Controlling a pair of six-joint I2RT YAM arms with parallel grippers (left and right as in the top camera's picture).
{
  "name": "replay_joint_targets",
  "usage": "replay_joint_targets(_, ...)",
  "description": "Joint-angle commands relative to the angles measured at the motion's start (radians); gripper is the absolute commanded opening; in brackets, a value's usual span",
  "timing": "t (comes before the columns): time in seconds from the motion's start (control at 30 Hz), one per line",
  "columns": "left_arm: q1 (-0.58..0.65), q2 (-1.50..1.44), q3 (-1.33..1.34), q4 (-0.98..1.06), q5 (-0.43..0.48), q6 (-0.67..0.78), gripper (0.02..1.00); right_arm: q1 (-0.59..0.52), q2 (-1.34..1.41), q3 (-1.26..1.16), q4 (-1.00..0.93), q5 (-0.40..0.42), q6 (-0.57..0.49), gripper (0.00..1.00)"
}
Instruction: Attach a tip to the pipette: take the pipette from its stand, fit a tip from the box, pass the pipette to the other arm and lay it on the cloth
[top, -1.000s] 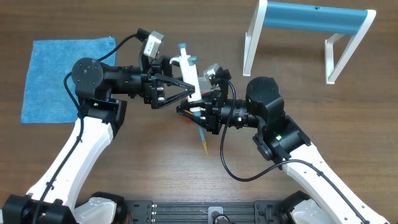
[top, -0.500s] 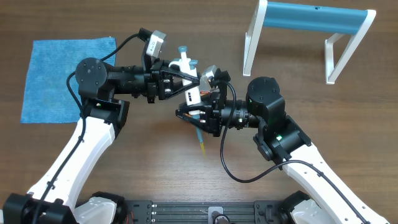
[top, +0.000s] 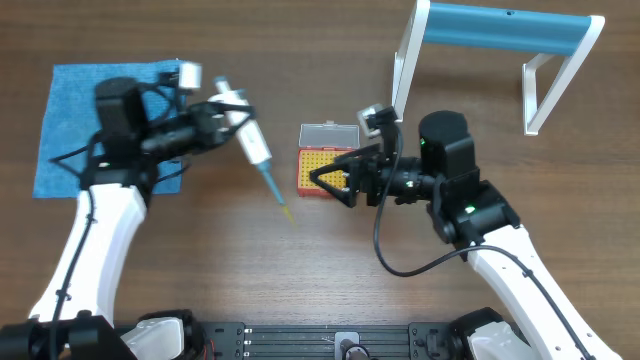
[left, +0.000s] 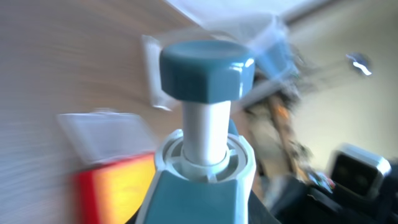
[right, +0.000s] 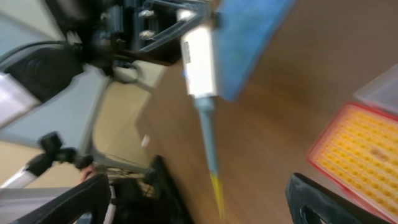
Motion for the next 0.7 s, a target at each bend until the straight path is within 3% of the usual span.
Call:
replay_joint_targets(0.03,0.189,-0.003,0.046,-0.268,-0.214,0.311,0.029,-0.095,-0.006,0.006,-0.129,0.160,-0.138,0.912)
replay_joint_targets(0.27,0.406,0.002,0.246,-0.775,-0.506,0.612,0.029,-0.149,-0.005,0.006,-0.154,0.225,-0.154,0.910)
replay_joint_targets(0.47,0.443,0.148,0.572,-1.036,-0.736,0.758,0.027,-0.149,-0.005,0.006,-0.154,0.228,-0.149,0.910)
replay_joint_targets(0.6,0.442,0.366,0.859,-1.150,-0.843,0.794,0.027,-0.149,-0.004,0.006,-0.158,0.254,-0.116,0.910)
replay_joint_targets(0.7,0.442,0.560,1.081,-1.152,-0.849,0.799,0.029,-0.149,-0.003,0.006,-0.159,0.254,-0.084,0.912)
